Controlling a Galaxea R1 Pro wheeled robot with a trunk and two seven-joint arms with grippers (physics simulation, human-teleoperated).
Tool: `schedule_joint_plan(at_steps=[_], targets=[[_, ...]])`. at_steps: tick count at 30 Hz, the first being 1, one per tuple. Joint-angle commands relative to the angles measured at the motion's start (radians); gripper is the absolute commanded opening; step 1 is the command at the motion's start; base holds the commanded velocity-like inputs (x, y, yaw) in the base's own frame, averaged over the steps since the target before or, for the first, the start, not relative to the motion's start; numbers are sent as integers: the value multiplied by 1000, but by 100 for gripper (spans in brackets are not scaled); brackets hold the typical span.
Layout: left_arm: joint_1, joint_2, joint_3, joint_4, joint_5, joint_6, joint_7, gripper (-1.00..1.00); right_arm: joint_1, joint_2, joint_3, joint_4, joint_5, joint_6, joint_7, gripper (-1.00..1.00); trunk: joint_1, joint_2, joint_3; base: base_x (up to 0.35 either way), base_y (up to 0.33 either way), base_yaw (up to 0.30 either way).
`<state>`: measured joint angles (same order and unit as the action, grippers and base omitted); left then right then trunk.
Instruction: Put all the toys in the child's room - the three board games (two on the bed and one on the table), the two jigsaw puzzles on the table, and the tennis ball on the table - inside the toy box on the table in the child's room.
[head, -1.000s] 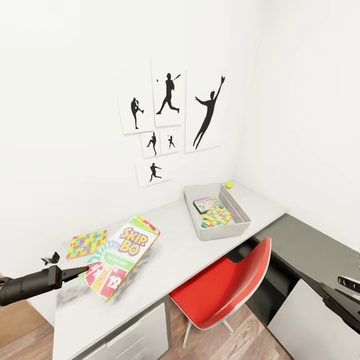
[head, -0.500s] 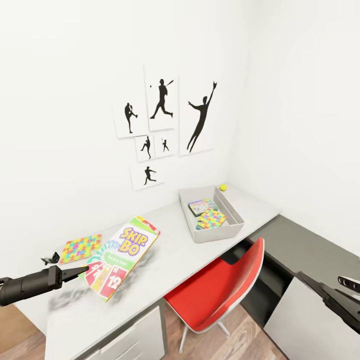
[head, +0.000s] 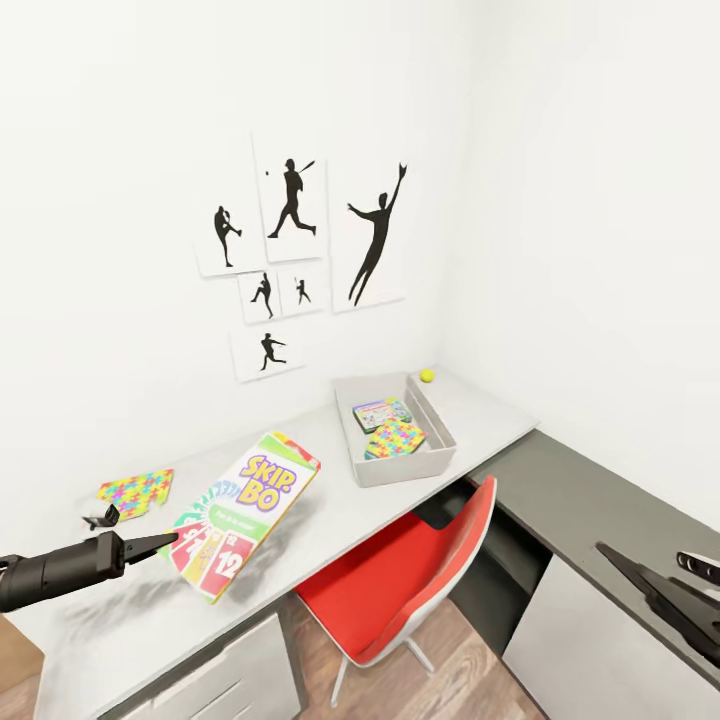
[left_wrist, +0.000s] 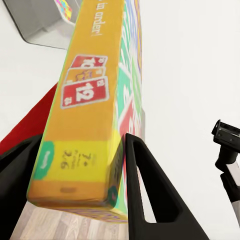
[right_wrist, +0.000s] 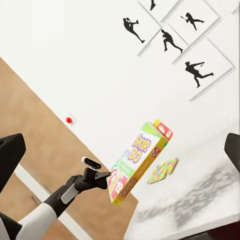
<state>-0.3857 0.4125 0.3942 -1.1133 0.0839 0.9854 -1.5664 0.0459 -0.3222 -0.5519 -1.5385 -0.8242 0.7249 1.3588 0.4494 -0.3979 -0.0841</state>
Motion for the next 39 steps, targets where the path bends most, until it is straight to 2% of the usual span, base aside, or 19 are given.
schedule_joint_plan(at_steps=[1,9,16,19,21,23,26,29,34,39], targets=[[-1,0,0,0,0,10,-4,-100,0,-1,0,-1,-6,9,-1,100,1,-2,-2,0,-103,0],[-1,0,0,0,0,10,-4,-100,0,-2,0,-8,-6,12,-4,100,1,-2,-2,0,-12,0],[-1,0,3,0,0,10,-4,-100,0,-13,0,-13,-1,20,-16,100,1,-2,-2,0,0,0],[-1,0,3,0,1,10,-4,-100,-2,-16,-6,-16,38,73,-83,100,1,-2,-2,0,0,0],[-1,0,2,0,1,10,-4,-100,-2,-14,-28,-21,78,136,-173,100,1,-2,-2,0,0,0],[-1,0,2,0,1,10,-4,-100,-1,-7,-91,-26,107,202,-299,100,1,-2,-2,0,0,0],[-1,0,1,0,1,10,-4,-100,0,-3,-149,-29,115,244,-365,100,1,-2,-2,0,0,0],[-1,-1,0,0,1,10,-4,-100,0,-2,-165,-30,118,253,-344,100,1,-2,-2,0,0,0],[-1,-1,-1,0,0,9,-4,-100,0,1,-175,-31,121,248,-245,100,1,-2,-2,18,-32,0],[-1,-1,-1,0,0,8,-4,-100,0,2,-175,-31,122,244,-221,100,1,-2,-2,100,-177,0]])
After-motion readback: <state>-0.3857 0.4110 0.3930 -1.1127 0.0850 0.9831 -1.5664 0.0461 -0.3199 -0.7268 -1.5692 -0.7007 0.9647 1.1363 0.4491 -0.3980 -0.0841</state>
